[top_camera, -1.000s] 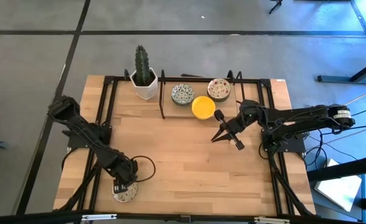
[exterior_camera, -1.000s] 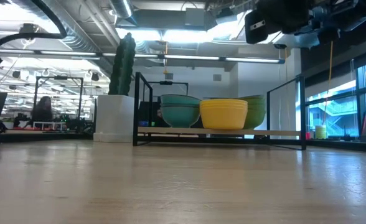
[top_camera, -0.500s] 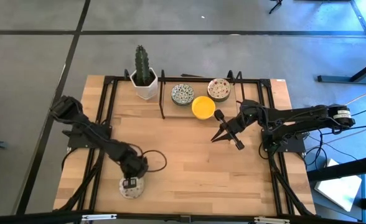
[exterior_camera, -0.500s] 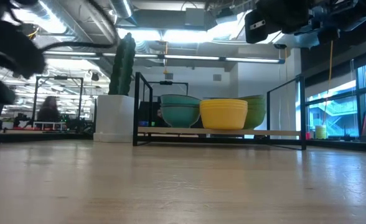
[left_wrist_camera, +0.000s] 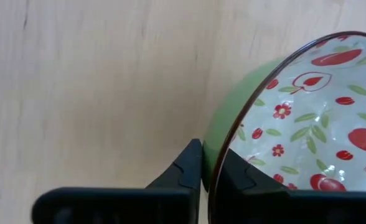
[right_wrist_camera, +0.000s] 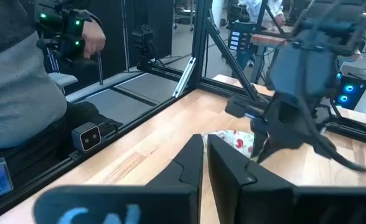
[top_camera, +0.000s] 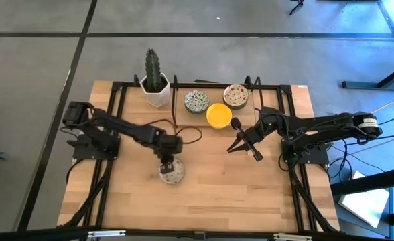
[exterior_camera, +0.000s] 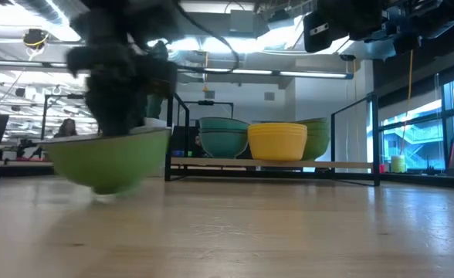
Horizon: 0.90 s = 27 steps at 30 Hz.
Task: Pick & Place Mini bowls
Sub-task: Stack the green printed bowl on top of the green printed bowl on the shelf
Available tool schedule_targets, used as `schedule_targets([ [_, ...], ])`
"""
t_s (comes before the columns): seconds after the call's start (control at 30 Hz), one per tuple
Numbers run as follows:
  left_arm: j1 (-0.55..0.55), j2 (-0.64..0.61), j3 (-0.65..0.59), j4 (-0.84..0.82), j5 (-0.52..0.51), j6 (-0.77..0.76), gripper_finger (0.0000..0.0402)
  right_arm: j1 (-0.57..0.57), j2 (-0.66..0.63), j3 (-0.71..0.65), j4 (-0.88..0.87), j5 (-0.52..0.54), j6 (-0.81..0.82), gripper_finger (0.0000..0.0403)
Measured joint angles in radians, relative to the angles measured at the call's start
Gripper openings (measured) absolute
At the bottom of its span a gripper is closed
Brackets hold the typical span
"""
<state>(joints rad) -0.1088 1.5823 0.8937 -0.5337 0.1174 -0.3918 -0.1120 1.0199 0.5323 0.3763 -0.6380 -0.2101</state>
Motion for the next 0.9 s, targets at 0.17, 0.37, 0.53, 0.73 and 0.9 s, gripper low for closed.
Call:
schedule_targets([
  [0.17, 0.071, 0.124, 0.078, 0.001, 0.146, 0.075, 0.0012, 0.0, 0.0, 0.0, -0.001, 0.002, 0.001, 0.0026],
  [0.37, 0.071, 0.26, 0.184, -0.047, 0.254, 0.192, 0.0013, 0.0, 0.0, 0.0, -0.008, 0.002, 0.025, 0.0026],
  [0.53, 0.067, 0.274, 0.255, -0.085, 0.201, 0.275, 0.0032, 0.001, 0.0, 0.0, -0.015, 0.002, 0.035, 0.0026],
  [0.73, 0.048, 0.231, 0.311, -0.106, 0.165, 0.328, 0.0081, 0.003, 0.001, 0.0, -0.022, 0.002, 0.053, 0.0026],
  [0.9, 0.038, 0.214, 0.328, -0.114, 0.162, 0.333, 0.0121, 0.029, 0.001, 0.0, -0.026, 0.04, 0.052, 0.0026],
])
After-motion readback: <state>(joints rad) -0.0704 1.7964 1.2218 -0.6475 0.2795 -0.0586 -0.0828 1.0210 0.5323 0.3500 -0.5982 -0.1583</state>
